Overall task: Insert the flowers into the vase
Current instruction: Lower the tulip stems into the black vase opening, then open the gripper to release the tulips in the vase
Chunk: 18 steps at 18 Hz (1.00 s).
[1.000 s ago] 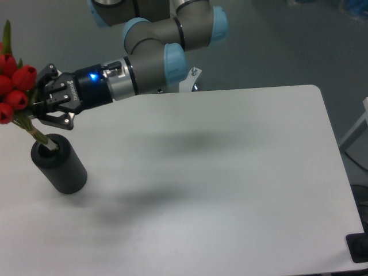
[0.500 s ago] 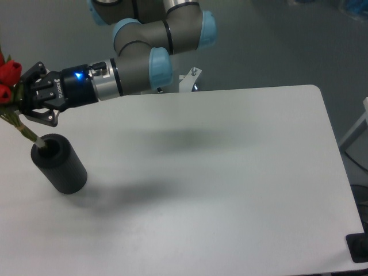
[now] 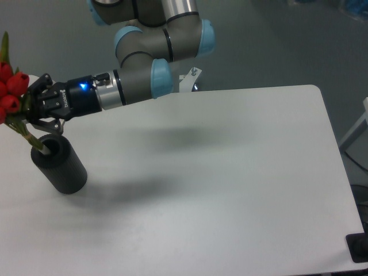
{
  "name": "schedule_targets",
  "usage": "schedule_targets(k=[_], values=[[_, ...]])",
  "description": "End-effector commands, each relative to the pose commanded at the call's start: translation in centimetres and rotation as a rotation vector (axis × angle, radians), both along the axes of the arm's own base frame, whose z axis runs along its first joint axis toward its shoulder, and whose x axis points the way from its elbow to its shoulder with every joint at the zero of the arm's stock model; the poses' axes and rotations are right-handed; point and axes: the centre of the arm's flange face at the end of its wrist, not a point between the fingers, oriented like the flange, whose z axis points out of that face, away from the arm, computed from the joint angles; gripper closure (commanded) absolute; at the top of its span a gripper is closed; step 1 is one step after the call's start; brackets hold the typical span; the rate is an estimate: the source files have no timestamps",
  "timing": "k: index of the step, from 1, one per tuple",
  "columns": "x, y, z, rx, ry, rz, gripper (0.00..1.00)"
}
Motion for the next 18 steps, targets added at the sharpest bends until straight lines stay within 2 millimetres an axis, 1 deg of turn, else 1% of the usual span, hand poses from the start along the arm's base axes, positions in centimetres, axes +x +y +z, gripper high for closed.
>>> schedule_targets(k=[1, 2, 3, 5, 10, 12, 14, 18], values=[[0.0, 0.0, -0.5, -0.004, -0.002, 0.000, 0.69], [-0.2, 0.2, -1.0, -0.006, -0.005, 0.000, 0.54], [-0.1, 0.3, -1.6, -0.007, -0.004, -0.002, 0.52], [-0.2, 0.4, -2.5, -0.018, -0.016, -0.002, 0.51], [-0.2, 0.2, -4.1, -0.046, -0.036, 0.000, 0.51], [-0.3, 0.2, -4.4, -0.049, -0.041, 0.001, 0.49], [-0.3, 0.2, -4.6, -0.053, -0.040, 0.002, 0.49], [-0.8, 0.3, -5.5, -0.069, -0.051, 0.008, 0.47]])
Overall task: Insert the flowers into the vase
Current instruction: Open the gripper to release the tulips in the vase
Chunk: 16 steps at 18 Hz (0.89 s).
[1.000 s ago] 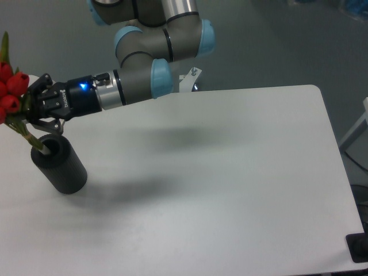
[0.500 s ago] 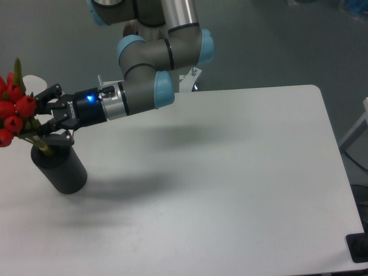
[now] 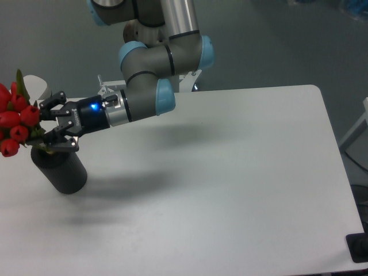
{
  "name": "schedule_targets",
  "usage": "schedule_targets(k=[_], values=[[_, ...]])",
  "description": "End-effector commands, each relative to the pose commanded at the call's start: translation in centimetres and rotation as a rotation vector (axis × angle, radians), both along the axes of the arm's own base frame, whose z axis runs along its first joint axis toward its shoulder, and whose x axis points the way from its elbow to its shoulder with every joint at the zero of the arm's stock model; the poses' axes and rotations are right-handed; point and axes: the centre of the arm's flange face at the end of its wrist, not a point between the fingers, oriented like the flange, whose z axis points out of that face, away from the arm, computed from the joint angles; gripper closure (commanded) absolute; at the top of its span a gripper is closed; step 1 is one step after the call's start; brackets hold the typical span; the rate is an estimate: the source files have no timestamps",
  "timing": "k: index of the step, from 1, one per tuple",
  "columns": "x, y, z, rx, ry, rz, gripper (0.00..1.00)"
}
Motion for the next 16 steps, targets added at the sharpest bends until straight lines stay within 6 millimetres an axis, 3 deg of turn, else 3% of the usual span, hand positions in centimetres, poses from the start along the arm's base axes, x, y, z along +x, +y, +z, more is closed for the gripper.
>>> schedule_targets(k=[4, 6, 9, 16], values=[[-0.3, 0.1, -1.2, -0.016, -0.010, 0.003, 0.43], [-1.3, -0.3, -1.5, -0.017, -0.009, 0.023, 0.41], [-1.0, -0.7, -2.7, -0.009, -0.002, 0.022, 0.38], [-1.3, -1.4, -3.9, -0.021, -0.011, 0.037, 0.22]])
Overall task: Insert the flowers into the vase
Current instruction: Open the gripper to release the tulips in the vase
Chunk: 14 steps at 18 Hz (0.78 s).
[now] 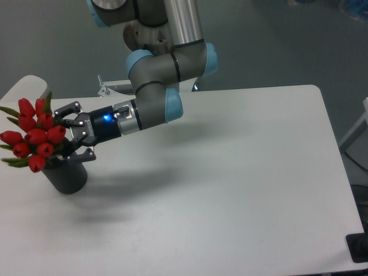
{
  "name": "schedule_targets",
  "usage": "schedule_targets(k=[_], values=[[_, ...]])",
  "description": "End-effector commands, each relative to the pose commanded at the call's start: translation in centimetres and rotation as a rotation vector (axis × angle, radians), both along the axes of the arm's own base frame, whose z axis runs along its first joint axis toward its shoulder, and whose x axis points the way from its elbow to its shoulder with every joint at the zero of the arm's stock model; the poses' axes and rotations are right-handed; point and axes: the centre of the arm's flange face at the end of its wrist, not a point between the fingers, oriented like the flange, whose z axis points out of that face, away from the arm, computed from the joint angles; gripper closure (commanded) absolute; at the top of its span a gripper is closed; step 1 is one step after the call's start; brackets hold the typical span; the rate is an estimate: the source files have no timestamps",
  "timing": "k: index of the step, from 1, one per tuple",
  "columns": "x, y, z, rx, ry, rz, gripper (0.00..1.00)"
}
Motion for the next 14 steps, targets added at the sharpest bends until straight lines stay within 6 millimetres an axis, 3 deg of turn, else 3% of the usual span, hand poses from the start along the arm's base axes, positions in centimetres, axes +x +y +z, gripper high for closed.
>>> schedule_targets(k=[2, 3, 14], values=[[0.0, 0.0, -0.1, 0.008, 0.007, 0.000, 0.03], [-0.1, -0.1, -0.1, 0.007, 0.009, 0.003, 0.00], [-0.8, -1.0, -1.1, -0.024, 0.039, 0.022, 0.00]])
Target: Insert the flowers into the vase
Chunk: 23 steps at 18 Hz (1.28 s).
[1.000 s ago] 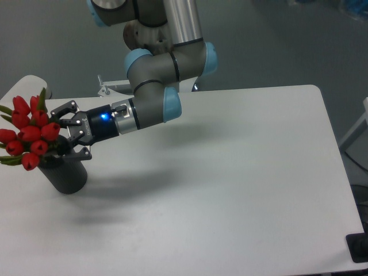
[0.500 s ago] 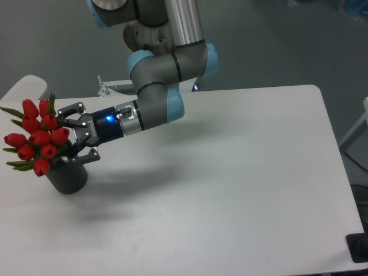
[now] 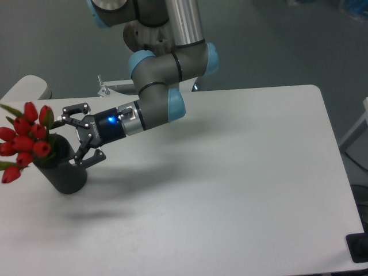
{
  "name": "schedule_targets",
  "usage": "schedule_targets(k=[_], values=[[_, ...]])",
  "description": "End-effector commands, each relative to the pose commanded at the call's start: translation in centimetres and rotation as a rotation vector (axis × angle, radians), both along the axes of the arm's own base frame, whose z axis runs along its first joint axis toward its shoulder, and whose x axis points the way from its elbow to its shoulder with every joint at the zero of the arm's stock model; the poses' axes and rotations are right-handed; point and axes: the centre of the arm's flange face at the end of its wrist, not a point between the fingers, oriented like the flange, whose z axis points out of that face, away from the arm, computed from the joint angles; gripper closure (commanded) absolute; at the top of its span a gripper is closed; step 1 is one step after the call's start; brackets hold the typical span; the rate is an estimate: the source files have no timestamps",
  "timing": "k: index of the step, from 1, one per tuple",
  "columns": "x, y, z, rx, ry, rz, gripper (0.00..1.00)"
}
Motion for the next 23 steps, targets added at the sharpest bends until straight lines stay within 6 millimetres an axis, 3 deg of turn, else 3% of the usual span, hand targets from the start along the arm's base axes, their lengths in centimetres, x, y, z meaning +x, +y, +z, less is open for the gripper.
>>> schedule_targets(k=[4, 8, 13, 19, 23], values=[[-1.3, -0.7, -0.1, 0.001, 0.001, 0.029, 0.00], [-4.1, -2.4, 0.7, -0.048, 0.101, 0.083, 0.00], [-10.1, -5.7, 2.4, -0.088, 0.197, 0.206, 0.00], [-20.0, -10.2, 6.5, -0.097, 0.320, 0.387, 0.00], [-24.3, -12.0, 8.6, -0.194, 0.468, 0.452, 0.00]])
